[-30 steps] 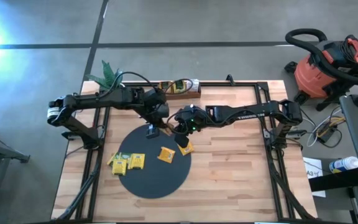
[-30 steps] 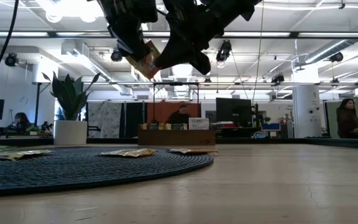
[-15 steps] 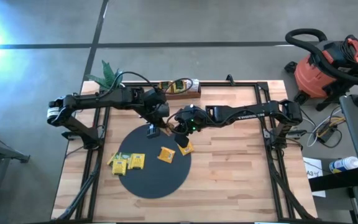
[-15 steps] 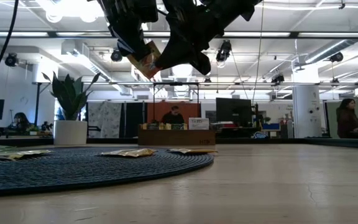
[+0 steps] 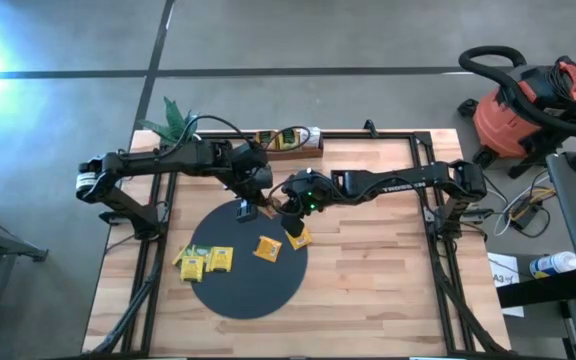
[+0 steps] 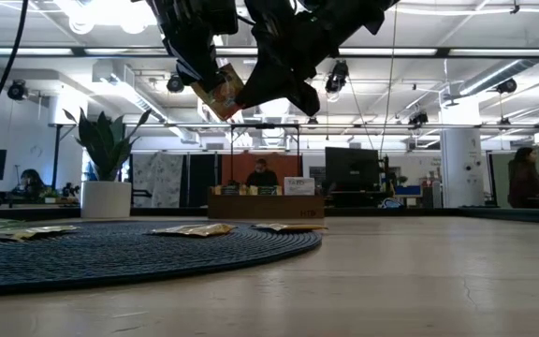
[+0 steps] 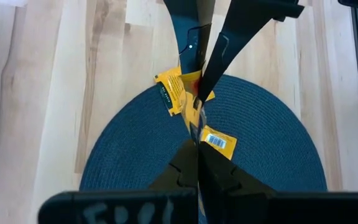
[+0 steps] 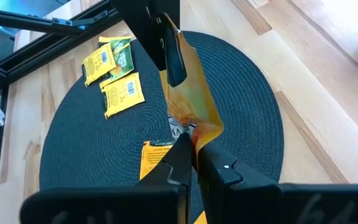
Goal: Pick & Place Tea
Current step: Put the orange tea bag into the left section of the wooden organizer
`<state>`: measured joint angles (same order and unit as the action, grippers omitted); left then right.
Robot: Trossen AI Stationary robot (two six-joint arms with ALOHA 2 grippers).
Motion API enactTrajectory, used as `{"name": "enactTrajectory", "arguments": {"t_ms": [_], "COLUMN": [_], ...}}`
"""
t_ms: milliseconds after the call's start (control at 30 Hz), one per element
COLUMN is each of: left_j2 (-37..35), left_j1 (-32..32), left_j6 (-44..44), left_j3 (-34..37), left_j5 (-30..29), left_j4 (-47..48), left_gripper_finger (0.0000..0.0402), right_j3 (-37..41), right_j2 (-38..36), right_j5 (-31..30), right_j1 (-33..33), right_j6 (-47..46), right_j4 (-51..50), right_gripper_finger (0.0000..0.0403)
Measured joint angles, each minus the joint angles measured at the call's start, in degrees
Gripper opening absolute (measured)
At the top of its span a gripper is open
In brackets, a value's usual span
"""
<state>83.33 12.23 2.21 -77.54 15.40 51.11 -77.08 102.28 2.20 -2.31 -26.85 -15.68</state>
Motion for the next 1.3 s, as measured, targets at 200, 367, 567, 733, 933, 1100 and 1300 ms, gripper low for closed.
{"name": "enactTrajectory", "arguments": {"t_ms": [200, 367, 567, 733, 933, 1100, 1300], "left_j2": [0.02, 0.02, 0.13, -0.05, 0.05, 2.4, 10.82], "left_j1": [-0.02, 0.26, 3.43, 6.71, 7.43, 11.28, 18.77], "left_j6": [0.3, 2.41, 5.86, 5.58, 7.64, 12.66, 17.3], "left_j3": [0.0, -0.04, -0.49, -1.57, -1.33, -2.49, -9.0], "left_j5": [-2.46, -10.84, -10.89, -12.46, -10.69, -15.12, -15.69], "left_j4": [0.4, 2.42, 2.17, 3.06, 2.87, 3.49, 6.83], "left_gripper_finger": [0.0001, 0.0, 0.0, 0.0, 0.0, 0.0, 0.0], "right_j3": [0.11, 0.09, -0.11, 1.17, 2.54, 2.64, 2.66], "right_j2": [0.0, 0.0, -0.18, -0.18, -0.79, -2.07, -5.89], "right_j5": [-0.93, -1.4, -1.52, 0.45, -1.01, -6.02, -9.93], "right_j1": [0.0, -0.13, -0.13, 0.44, 0.23, 1.21, 1.67], "right_j6": [0.02, 0.02, 0.26, 0.26, -0.43, -1.4, -2.31], "right_j4": [-0.12, -0.04, -3.23, -9.76, -9.08, -9.71, -11.64], "right_gripper_finger": [0.0013, 0.0013, 0.0012, 0.0011, 0.0012, 0.0013, 0.0013]}}
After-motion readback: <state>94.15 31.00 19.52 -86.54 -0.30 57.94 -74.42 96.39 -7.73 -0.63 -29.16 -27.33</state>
